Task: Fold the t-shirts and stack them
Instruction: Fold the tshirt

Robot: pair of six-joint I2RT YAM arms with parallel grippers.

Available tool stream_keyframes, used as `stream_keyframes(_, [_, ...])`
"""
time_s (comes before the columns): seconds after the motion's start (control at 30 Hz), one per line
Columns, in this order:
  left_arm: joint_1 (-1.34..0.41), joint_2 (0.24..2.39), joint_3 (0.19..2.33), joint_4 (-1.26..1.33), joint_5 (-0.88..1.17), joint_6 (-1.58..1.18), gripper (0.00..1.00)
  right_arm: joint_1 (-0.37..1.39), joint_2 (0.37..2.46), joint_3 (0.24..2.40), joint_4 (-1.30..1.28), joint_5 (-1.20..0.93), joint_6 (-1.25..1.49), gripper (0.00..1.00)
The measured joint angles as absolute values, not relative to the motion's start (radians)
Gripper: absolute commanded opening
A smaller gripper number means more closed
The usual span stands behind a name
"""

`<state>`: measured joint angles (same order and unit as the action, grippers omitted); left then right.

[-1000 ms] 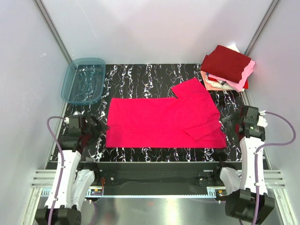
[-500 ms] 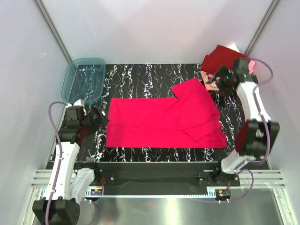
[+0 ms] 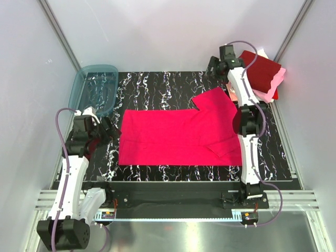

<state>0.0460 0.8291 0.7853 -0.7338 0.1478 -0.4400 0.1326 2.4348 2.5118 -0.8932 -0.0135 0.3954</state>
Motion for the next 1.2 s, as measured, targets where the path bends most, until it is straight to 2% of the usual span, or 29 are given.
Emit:
stream_keyframes(0.07, [0.056, 0.826, 0.785, -0.728, 0.151, -0.44, 0.99, 0.139, 2.527, 2.605, -0.911, 0.016, 0.378, 0.83])
stream_keyframes(0.4, [0.061, 0.789, 0.776, -0.699, 0.17, -0.44, 0.99, 0.155, 2.745, 2.667, -0.929, 0.149, 0.311, 0.84])
stream_keyframes(0.87, [0.061, 0.786, 0.775, -0.686, 0.184, -0.44, 0.99, 0.178, 2.78, 2.709, -0.897, 0.224, 0.28, 0.79])
stream_keyframes(1.2, [0.061, 0.78, 0.762, -0.685, 0.189, -0.44, 0.99, 0.2, 2.747, 2.646, -0.855, 0.227, 0.285, 0.77])
